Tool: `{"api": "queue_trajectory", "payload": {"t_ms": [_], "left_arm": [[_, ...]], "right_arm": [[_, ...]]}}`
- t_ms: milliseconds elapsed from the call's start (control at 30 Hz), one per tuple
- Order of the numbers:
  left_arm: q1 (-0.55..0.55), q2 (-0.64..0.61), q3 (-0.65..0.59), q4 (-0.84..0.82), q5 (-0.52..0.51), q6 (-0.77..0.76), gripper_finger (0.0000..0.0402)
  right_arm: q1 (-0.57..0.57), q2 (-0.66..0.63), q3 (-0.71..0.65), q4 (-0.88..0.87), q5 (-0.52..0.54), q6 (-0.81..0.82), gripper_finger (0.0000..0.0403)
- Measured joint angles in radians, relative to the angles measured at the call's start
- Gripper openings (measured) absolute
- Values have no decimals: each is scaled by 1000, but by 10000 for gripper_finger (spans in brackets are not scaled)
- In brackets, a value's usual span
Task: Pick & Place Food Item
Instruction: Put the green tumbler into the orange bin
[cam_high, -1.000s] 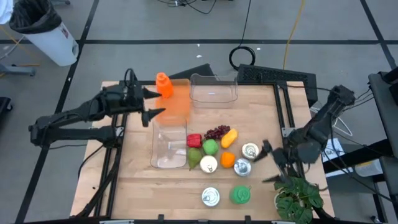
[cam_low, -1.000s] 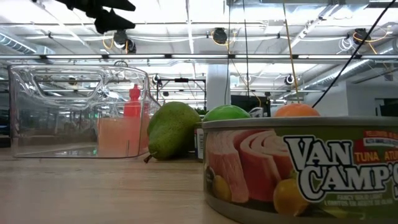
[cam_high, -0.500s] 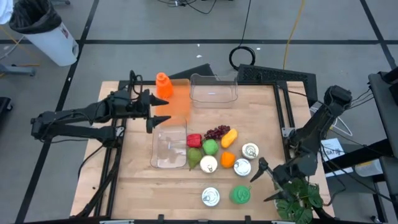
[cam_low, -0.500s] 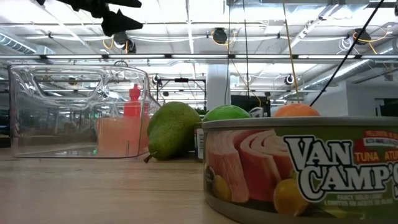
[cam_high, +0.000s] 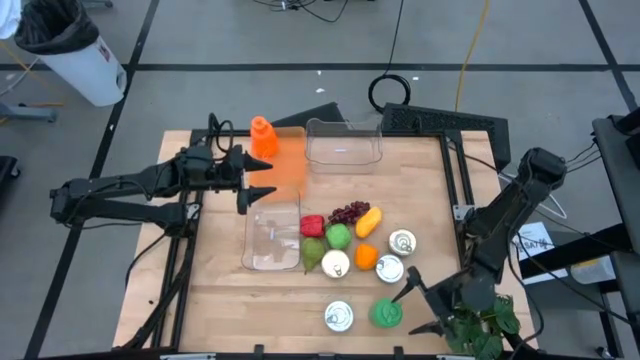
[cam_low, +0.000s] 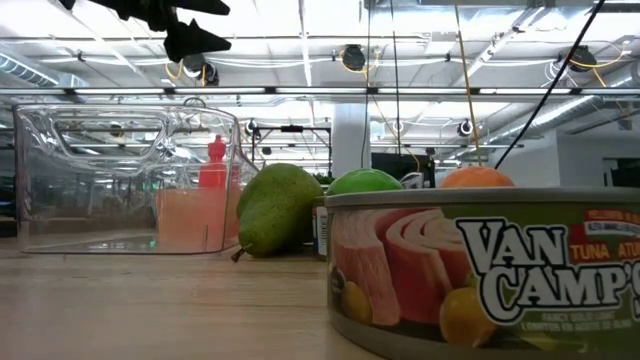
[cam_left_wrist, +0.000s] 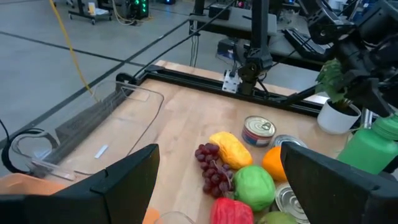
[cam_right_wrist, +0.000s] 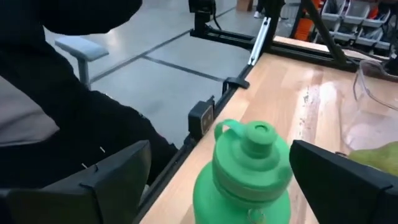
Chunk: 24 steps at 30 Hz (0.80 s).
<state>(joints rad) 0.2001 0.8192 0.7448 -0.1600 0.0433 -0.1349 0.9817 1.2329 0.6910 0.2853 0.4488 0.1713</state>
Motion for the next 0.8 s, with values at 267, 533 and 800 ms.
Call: {"api": "queue_trajectory", "payload": {"t_ms": [267, 533, 800], "left_arm": [[0, 0, 0, 0, 0, -1, 349], [0, 0, 0, 0, 0, -1, 349], [0, 0, 0, 0, 0, -1, 349]], "right_arm": [[-6, 6, 0, -15, 5, 20, 339], [-33, 7, 0, -10, 0, -3, 338], [-33, 9, -2, 23, -7, -27, 338]]}}
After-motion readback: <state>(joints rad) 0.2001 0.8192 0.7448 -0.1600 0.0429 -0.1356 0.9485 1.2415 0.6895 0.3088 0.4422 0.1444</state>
